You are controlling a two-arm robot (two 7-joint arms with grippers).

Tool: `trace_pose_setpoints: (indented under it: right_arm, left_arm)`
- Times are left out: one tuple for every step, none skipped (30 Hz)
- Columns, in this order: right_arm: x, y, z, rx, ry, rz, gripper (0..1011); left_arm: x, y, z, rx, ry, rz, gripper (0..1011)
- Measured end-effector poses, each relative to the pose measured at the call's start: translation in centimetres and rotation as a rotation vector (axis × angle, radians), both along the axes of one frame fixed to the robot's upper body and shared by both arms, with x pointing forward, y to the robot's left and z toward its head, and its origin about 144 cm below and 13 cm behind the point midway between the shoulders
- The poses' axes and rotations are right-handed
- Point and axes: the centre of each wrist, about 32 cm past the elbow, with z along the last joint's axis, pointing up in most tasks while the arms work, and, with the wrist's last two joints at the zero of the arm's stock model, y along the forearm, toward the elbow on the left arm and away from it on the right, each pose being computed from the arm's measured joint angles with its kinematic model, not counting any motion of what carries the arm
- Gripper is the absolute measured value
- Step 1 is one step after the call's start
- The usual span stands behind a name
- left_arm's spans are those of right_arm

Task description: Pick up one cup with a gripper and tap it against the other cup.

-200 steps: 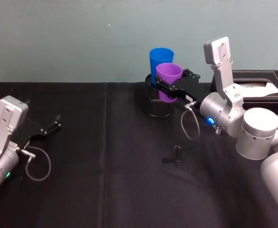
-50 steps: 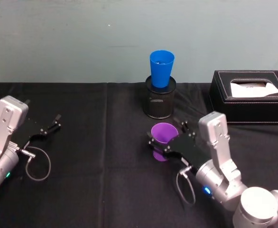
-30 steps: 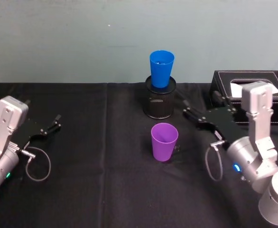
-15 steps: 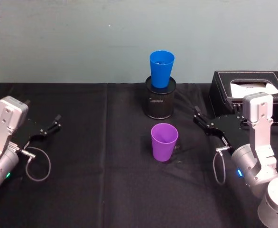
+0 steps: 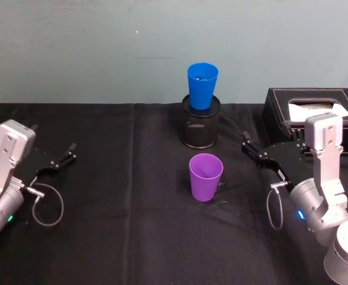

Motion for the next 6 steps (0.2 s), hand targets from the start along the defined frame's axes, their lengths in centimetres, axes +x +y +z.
trace_pose_setpoints:
  right_arm:
    - [0.0,0.0,0.01,0.0,0.0,0.0,1002]
    - [-0.01,0.0,0.03,0.001,0.0,0.001,1002]
    - [-0.01,0.0,0.03,0.001,0.0,0.001,1002]
    - [-0.01,0.0,0.03,0.001,0.0,0.001,1002]
    - [-0.01,0.0,0.04,0.002,0.0,0.002,1002]
    - [-0.02,0.01,0.05,0.002,0.001,0.002,1002]
  left_arm:
    - [0.0,0.0,0.0,0.0,0.0,0.0,1000]
    - [0.0,0.0,0.0,0.0,0.0,0.0,1000]
    - [0.0,0.0,0.0,0.0,0.0,0.0,1000]
    - [0.0,0.0,0.0,0.0,0.0,0.0,1000]
    - [0.0,0.0,0.0,0.0,0.0,0.0,1000]
    - [0.0,0.0,0.0,0.0,0.0,0.0,1000]
